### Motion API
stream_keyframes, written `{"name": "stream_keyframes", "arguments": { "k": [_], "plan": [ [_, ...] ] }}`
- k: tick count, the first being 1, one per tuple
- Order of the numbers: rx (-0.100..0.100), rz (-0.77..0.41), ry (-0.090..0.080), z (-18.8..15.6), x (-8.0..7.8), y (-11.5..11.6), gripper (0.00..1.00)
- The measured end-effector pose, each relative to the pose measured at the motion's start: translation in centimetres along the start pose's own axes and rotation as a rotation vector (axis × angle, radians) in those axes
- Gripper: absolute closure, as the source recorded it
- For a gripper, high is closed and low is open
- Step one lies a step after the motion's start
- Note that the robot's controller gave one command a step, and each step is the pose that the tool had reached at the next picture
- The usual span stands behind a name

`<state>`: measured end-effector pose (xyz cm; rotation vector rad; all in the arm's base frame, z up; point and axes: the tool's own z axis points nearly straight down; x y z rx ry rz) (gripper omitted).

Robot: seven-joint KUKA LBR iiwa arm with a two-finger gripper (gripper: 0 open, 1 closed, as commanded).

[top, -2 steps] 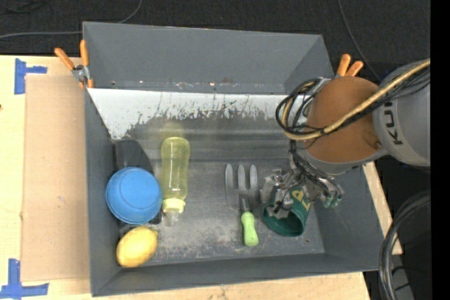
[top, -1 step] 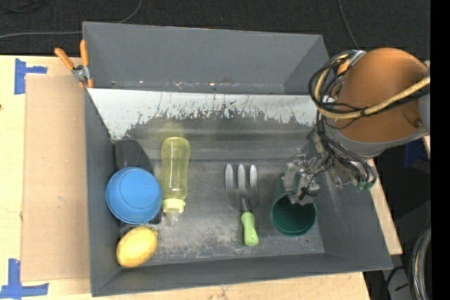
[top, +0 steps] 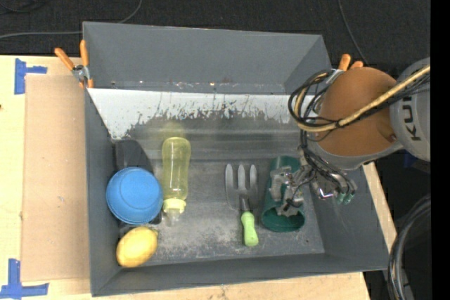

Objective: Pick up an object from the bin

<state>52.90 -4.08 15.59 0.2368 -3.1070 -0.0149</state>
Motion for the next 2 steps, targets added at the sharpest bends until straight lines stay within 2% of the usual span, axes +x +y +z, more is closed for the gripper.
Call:
{"name": "stream_keyframes", "arguments": {
  "k": [1,2],
  "plan": [
    [0.004,-0.037,-0.021,1.1,-2.5,6.4,1.0],
    [0.005,0.287,-0.012,4.3,-3.7,0.5,1.0]
  ]
}}
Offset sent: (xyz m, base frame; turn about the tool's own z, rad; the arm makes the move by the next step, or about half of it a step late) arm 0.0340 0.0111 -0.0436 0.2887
